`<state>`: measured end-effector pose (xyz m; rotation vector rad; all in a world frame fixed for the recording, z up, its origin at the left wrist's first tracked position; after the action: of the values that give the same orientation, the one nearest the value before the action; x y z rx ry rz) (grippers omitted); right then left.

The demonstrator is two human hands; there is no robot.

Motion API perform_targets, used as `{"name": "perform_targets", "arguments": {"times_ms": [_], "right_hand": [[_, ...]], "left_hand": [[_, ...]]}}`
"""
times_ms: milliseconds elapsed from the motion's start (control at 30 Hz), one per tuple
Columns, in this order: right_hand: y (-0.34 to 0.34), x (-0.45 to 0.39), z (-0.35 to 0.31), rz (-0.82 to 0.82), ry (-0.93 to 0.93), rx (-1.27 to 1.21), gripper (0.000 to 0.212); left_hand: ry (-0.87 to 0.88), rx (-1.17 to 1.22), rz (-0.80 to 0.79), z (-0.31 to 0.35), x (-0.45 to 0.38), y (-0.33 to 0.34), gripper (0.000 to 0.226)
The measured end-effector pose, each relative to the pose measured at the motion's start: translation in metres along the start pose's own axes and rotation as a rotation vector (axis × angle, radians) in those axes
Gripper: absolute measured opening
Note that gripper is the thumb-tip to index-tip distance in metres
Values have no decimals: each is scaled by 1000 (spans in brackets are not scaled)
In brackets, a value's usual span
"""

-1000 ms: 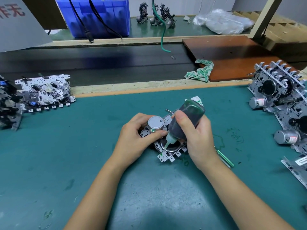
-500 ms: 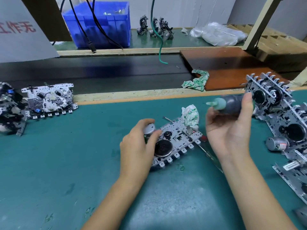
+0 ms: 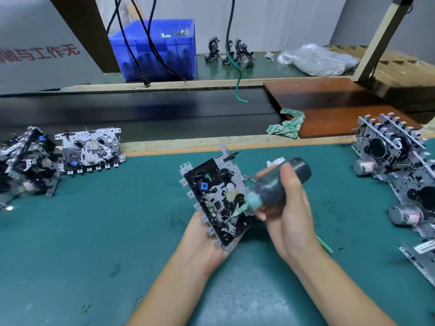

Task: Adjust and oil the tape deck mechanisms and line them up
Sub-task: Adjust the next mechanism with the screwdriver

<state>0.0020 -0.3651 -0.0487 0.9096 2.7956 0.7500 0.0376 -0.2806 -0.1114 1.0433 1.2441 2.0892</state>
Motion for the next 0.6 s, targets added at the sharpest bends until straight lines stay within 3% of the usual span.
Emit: {"name": "perform_targets", "arguments": {"times_ms": [167, 300, 367, 500, 600], "right_hand": [[2, 5, 1, 36, -11, 29, 22], [2, 5, -1, 55, -24, 7, 31], [2, 5, 0, 50, -20, 4, 39], [1, 4, 0, 38, -24, 37, 38], [-1, 4, 3, 44, -33, 81, 29]], "left_hand": [[-15, 71, -52, -4, 1, 0, 41], [0, 174, -45, -4, 1, -1, 24], [30, 166, -47, -3, 1, -1, 27], [133, -17, 105, 5, 2, -10, 35], [140, 1, 198, 9, 3, -18, 46]]}}
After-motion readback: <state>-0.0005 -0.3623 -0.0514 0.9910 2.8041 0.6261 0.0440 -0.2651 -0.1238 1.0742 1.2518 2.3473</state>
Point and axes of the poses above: each hand's wrist, its own x-axis away from the middle knuckle, its own y-axis out of the palm, z = x × y, the point moved 10 cm from there along -x, towards the middle knuckle, and after that the axes turned 6 degrees about x, right-handed, at the moved point
